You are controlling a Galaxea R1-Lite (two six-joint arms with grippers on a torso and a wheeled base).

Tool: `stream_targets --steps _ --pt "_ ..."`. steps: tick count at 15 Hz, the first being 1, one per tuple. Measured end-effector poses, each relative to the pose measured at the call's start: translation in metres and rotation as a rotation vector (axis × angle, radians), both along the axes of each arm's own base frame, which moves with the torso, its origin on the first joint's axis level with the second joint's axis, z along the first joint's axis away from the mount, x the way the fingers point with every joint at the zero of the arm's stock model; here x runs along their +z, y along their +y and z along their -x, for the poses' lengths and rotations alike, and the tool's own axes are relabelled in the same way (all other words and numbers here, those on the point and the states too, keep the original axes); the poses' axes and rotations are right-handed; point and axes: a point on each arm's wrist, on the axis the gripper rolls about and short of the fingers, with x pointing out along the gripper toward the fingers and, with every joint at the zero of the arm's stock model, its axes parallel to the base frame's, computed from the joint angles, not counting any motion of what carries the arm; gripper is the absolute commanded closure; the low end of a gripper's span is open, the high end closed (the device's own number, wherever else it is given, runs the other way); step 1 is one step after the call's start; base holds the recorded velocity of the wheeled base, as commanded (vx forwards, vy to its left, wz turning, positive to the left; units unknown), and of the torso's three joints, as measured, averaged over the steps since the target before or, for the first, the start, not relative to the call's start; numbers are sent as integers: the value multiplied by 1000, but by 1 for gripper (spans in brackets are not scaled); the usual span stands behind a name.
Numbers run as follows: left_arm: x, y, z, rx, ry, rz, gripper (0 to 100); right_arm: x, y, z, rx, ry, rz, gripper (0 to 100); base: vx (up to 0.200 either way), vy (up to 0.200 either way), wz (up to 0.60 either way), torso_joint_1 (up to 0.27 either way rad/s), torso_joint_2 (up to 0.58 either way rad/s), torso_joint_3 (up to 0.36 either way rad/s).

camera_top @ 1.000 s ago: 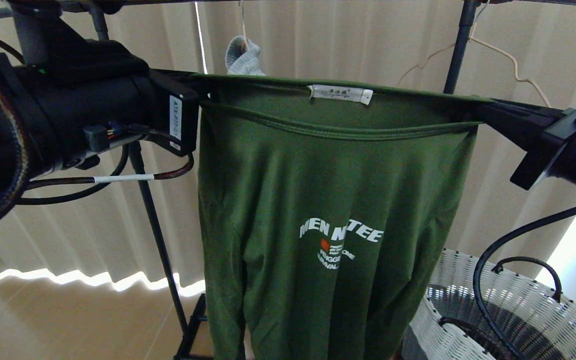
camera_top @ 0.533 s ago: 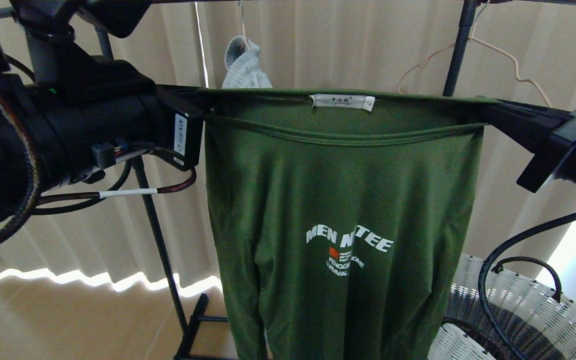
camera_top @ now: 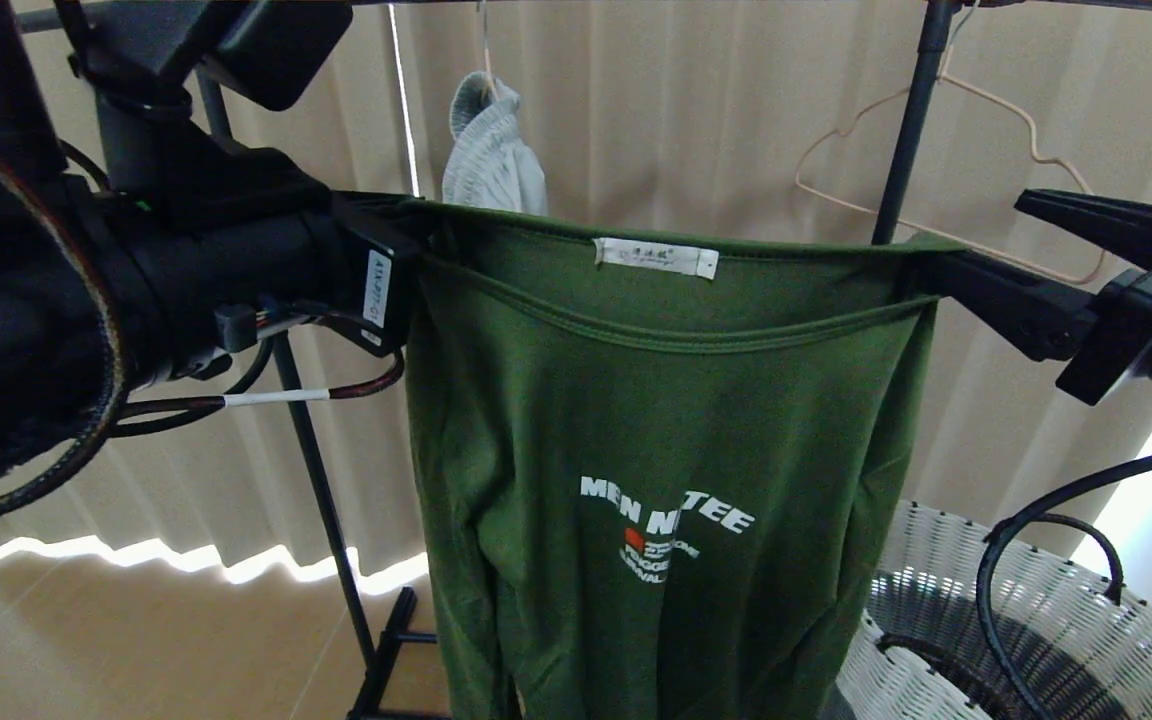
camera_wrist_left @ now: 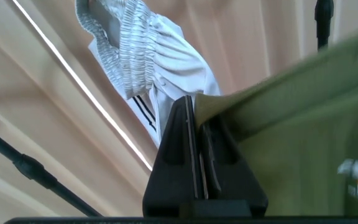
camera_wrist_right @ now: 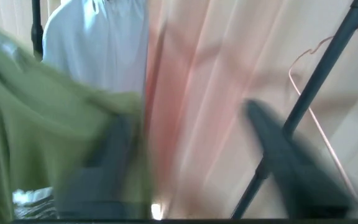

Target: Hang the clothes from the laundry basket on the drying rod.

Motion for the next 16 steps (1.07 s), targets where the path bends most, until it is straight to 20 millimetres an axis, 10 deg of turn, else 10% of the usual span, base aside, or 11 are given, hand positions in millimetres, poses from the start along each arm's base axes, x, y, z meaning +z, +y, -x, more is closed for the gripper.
stream_targets --steps 16 --pt "-26 -8 -47 208 -14 -67 100 1 -17 39 175 -112 -26 0 0 0 0 0 0 0"
